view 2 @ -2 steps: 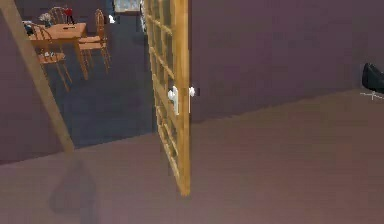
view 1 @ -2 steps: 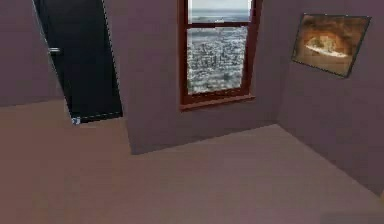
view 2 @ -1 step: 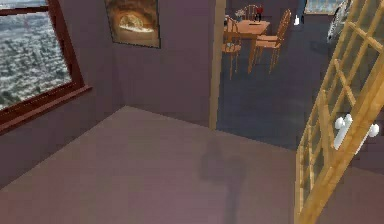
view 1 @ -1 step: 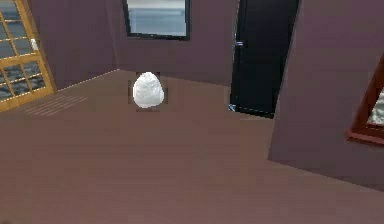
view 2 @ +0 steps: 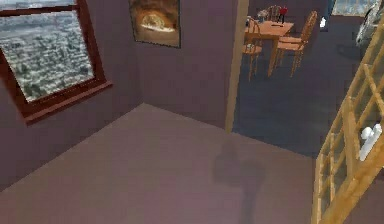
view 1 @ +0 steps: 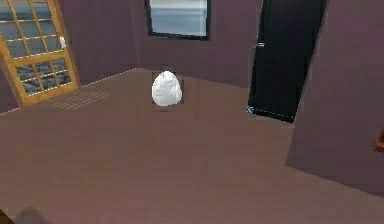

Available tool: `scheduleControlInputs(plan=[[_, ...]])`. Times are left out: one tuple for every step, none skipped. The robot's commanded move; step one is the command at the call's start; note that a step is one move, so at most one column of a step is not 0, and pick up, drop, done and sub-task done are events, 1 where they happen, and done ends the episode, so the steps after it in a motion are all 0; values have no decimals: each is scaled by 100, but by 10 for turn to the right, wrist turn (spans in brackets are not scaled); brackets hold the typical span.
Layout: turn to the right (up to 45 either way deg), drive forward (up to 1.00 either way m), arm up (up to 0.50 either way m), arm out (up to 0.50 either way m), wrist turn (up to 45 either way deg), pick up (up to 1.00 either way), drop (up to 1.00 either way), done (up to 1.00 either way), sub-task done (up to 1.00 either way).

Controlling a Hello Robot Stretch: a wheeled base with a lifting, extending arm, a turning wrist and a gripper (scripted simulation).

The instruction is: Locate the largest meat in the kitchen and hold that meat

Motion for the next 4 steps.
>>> scheduleControlInputs(plan=[[0,80,0,0,0,0,0,0,0],[-450,0,0,0,0,0,0,0,0],[0,100,0,0,0,0,0,0,0],[-60,0,0,0,0,0,0,0,0]])
